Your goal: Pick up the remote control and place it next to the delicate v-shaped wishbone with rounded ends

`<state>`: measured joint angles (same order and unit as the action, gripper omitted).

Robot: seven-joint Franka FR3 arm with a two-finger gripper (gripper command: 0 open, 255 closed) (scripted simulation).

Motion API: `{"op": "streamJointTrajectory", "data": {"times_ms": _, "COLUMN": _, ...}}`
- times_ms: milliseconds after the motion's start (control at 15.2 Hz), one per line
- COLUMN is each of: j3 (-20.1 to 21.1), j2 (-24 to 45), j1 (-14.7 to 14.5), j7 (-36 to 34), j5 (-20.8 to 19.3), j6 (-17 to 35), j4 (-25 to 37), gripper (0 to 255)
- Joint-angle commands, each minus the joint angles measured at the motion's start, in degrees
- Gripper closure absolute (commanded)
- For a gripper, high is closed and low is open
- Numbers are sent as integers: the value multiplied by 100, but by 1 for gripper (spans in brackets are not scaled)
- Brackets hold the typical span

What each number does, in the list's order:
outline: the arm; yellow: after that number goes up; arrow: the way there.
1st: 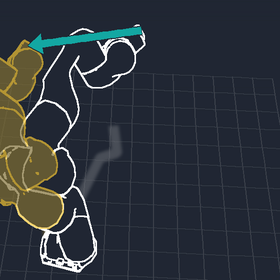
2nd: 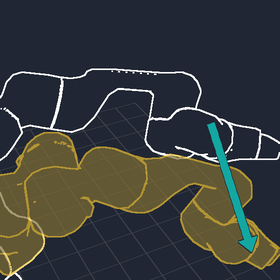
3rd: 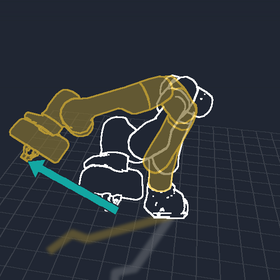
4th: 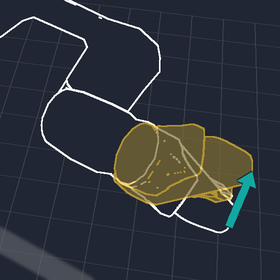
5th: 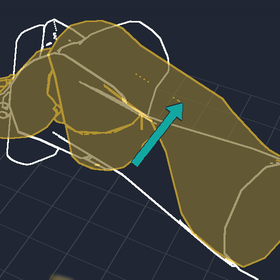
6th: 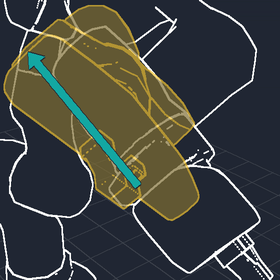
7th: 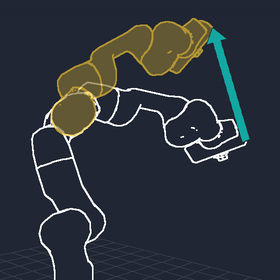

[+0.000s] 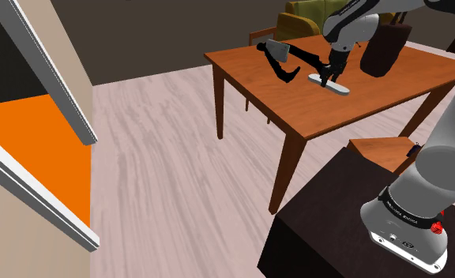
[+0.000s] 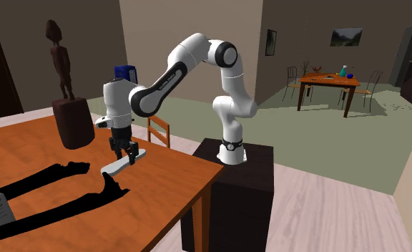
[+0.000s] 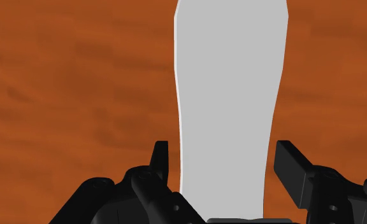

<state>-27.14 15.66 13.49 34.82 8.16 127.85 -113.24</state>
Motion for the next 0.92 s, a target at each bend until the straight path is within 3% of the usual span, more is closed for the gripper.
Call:
{"op": "streamJointTrajectory", "data": {"times_ms": 0, "j3": 0, "j2": -1, "j1": 0, "j7": 0, "j5": 0, "j6": 1, "j4": 1, "gripper": 255}}
{"op": "streamJointTrajectory", "data": {"times_ms": 66, "j3": 0, "j2": -1, "j1": 0, "j7": 1, "j5": 0, "j6": 1, "j4": 1, "gripper": 0}}
{"op": "streamJointTrajectory", "data": {"times_ms": 396, "j3": 0, "j2": -1, "j1": 0, "j7": 0, "j5": 0, "j6": 1, "j4": 1, "gripper": 0}}
{"op": "streamJointTrajectory", "data": {"times_ms": 660, "j3": -76, "j2": -376, "j1": -72, "j7": -159, "j5": -239, "j6": -628, "j4": 301, "gripper": 0}}
{"op": "streamJointTrajectory", "data": {"times_ms": 858, "j3": -75, "j2": -376, "j1": -71, "j7": -159, "j5": -240, "j6": -628, "j4": 301, "gripper": 0}}
